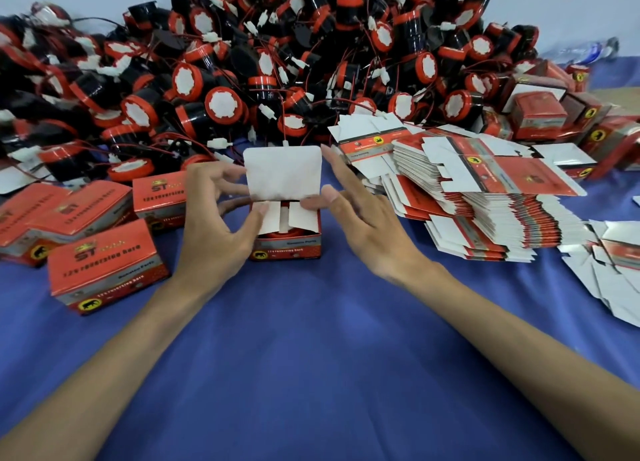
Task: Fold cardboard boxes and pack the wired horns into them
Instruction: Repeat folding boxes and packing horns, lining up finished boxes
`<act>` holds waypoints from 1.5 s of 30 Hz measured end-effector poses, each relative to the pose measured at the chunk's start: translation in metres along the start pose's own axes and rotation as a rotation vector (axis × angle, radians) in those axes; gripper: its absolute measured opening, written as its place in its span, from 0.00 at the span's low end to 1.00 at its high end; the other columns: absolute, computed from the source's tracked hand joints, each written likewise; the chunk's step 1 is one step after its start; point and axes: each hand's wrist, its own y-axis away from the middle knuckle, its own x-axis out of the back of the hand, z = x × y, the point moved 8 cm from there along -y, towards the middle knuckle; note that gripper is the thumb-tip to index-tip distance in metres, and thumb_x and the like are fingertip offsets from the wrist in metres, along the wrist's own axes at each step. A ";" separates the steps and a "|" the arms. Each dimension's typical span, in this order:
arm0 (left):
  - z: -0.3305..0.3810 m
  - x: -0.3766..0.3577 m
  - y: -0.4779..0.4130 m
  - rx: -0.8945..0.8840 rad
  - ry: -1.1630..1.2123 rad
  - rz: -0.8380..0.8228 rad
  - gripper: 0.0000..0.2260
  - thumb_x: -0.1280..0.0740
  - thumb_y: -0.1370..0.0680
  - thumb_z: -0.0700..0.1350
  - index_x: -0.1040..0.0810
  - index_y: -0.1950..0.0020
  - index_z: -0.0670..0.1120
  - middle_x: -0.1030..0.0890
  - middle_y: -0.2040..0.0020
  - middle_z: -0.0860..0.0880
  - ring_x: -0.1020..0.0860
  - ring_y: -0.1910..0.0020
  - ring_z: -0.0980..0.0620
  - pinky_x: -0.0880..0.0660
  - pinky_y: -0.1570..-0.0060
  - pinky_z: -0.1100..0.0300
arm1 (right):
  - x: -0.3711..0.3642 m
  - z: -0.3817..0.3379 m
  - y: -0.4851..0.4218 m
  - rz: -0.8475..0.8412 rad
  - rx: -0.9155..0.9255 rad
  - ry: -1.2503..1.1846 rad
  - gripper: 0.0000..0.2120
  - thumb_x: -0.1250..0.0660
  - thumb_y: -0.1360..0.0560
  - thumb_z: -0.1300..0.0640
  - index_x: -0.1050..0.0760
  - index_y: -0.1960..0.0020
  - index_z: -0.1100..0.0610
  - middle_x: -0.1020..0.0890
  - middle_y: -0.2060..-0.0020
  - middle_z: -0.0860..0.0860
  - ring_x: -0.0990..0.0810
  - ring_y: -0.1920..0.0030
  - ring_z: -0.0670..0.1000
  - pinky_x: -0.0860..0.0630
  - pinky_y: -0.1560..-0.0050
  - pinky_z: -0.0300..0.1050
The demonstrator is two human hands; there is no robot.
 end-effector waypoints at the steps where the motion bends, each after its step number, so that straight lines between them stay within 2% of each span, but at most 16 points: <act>1: -0.003 0.001 0.000 0.020 0.033 0.012 0.24 0.29 0.27 0.38 0.37 0.36 0.50 0.31 0.40 0.38 0.22 0.47 0.51 0.24 0.46 0.63 | 0.001 0.000 -0.001 0.011 -0.011 -0.042 0.24 0.47 0.19 0.47 0.45 0.23 0.46 0.15 0.52 0.45 0.27 0.72 0.43 0.34 0.66 0.31; 3: -0.009 -0.002 -0.001 0.082 0.095 -0.010 0.31 0.28 0.26 0.36 0.40 0.31 0.53 0.32 0.37 0.39 0.22 0.46 0.51 0.24 0.44 0.63 | 0.003 0.001 -0.002 0.035 -0.036 -0.125 0.18 0.47 0.18 0.47 0.38 0.29 0.41 0.15 0.54 0.43 0.24 0.66 0.48 0.26 0.56 0.39; 4: -0.011 -0.005 -0.001 0.107 0.110 -0.052 0.30 0.29 0.25 0.35 0.38 0.30 0.54 0.29 0.36 0.42 0.22 0.44 0.53 0.24 0.43 0.62 | 0.003 0.002 -0.002 0.042 -0.058 -0.151 0.14 0.47 0.18 0.47 0.35 0.34 0.39 0.15 0.54 0.43 0.21 0.60 0.53 0.24 0.49 0.49; 5: -0.011 -0.009 -0.001 0.114 0.104 -0.101 0.26 0.30 0.24 0.35 0.34 0.31 0.52 0.25 0.38 0.45 0.21 0.43 0.54 0.23 0.43 0.60 | 0.003 0.003 -0.001 0.044 -0.079 -0.169 0.09 0.47 0.19 0.46 0.33 0.40 0.38 0.15 0.54 0.44 0.20 0.54 0.58 0.26 0.46 0.58; 7: -0.006 -0.014 0.000 0.067 0.040 -0.165 0.14 0.33 0.22 0.35 0.26 0.38 0.47 0.20 0.43 0.50 0.21 0.43 0.56 0.23 0.42 0.56 | 0.002 0.001 -0.001 0.050 -0.103 -0.202 0.08 0.46 0.20 0.43 0.30 0.49 0.42 0.14 0.56 0.47 0.21 0.51 0.64 0.27 0.49 0.63; 9: 0.000 -0.017 0.002 0.004 0.012 -0.202 0.08 0.32 0.22 0.39 0.22 0.43 0.47 0.19 0.45 0.53 0.21 0.44 0.58 0.24 0.44 0.59 | 0.003 -0.001 -0.001 0.071 -0.073 -0.171 0.15 0.45 0.22 0.39 0.28 0.55 0.48 0.17 0.63 0.50 0.22 0.61 0.59 0.27 0.59 0.56; 11: 0.005 -0.020 0.004 -0.018 0.018 -0.237 0.08 0.30 0.23 0.48 0.24 0.45 0.51 0.21 0.44 0.58 0.22 0.44 0.63 0.25 0.46 0.66 | 0.002 -0.004 0.002 0.086 -0.024 -0.150 0.12 0.40 0.21 0.43 0.28 0.60 0.47 0.22 0.69 0.42 0.26 0.67 0.43 0.31 0.65 0.40; 12: 0.007 -0.021 0.005 -0.028 0.008 -0.254 0.11 0.31 0.25 0.53 0.25 0.45 0.52 0.22 0.44 0.59 0.23 0.45 0.66 0.26 0.46 0.69 | 0.000 -0.003 0.003 0.090 -0.018 -0.150 0.09 0.37 0.22 0.46 0.28 0.60 0.46 0.22 0.68 0.37 0.23 0.62 0.40 0.29 0.62 0.36; 15: 0.008 -0.023 0.005 -0.052 -0.044 -0.289 0.17 0.38 0.26 0.59 0.26 0.42 0.52 0.23 0.44 0.62 0.24 0.47 0.69 0.29 0.50 0.73 | -0.002 0.002 0.005 0.110 -0.017 -0.174 0.03 0.32 0.24 0.51 0.24 0.57 0.46 0.19 0.60 0.37 0.19 0.49 0.47 0.23 0.49 0.46; 18: 0.007 -0.023 0.007 -0.082 -0.101 -0.312 0.21 0.39 0.25 0.59 0.24 0.37 0.48 0.22 0.44 0.58 0.24 0.47 0.66 0.29 0.49 0.73 | -0.004 0.004 0.005 0.083 -0.028 -0.324 0.05 0.29 0.25 0.57 0.21 0.54 0.48 0.16 0.56 0.45 0.17 0.51 0.46 0.21 0.51 0.41; 21: 0.008 -0.026 0.010 -0.135 -0.155 -0.345 0.23 0.38 0.24 0.56 0.25 0.34 0.44 0.23 0.41 0.54 0.25 0.43 0.60 0.29 0.43 0.69 | -0.005 0.007 0.005 0.055 -0.060 -0.344 0.10 0.28 0.27 0.60 0.20 0.48 0.49 0.15 0.54 0.49 0.16 0.51 0.46 0.21 0.48 0.42; 25: 0.008 -0.026 0.008 -0.170 -0.146 -0.354 0.21 0.38 0.23 0.53 0.26 0.33 0.46 0.24 0.37 0.54 0.27 0.37 0.58 0.31 0.38 0.68 | 0.002 0.003 0.005 0.135 -0.004 -0.146 0.12 0.25 0.30 0.60 0.18 0.46 0.55 0.16 0.53 0.51 0.18 0.53 0.44 0.22 0.47 0.38; 29: 0.012 -0.027 0.010 -0.244 -0.170 -0.387 0.20 0.39 0.21 0.51 0.30 0.30 0.47 0.26 0.35 0.54 0.27 0.35 0.56 0.32 0.35 0.65 | 0.007 -0.012 0.009 0.148 0.135 0.008 0.14 0.25 0.31 0.62 0.18 0.46 0.62 0.15 0.53 0.55 0.18 0.52 0.52 0.21 0.48 0.45; 37: 0.012 -0.031 0.013 -0.345 -0.261 -0.466 0.19 0.41 0.19 0.48 0.27 0.31 0.41 0.27 0.31 0.51 0.27 0.34 0.50 0.33 0.33 0.59 | 0.002 -0.026 0.020 0.143 0.402 0.279 0.15 0.27 0.30 0.65 0.19 0.43 0.64 0.16 0.50 0.57 0.17 0.47 0.56 0.19 0.50 0.54; 41: 0.012 -0.033 0.015 -0.446 -0.379 -0.477 0.23 0.42 0.18 0.55 0.29 0.29 0.41 0.30 0.30 0.52 0.28 0.34 0.50 0.34 0.32 0.59 | -0.008 -0.027 0.027 0.125 0.512 0.439 0.15 0.33 0.27 0.69 0.20 0.41 0.64 0.16 0.47 0.55 0.19 0.42 0.57 0.18 0.54 0.55; 45: 0.011 -0.033 0.015 -0.450 -0.396 -0.450 0.25 0.40 0.20 0.56 0.29 0.30 0.40 0.29 0.30 0.51 0.27 0.35 0.48 0.33 0.33 0.58 | -0.006 -0.024 0.023 0.104 0.421 0.290 0.16 0.33 0.26 0.68 0.22 0.39 0.63 0.18 0.43 0.56 0.22 0.38 0.54 0.20 0.46 0.52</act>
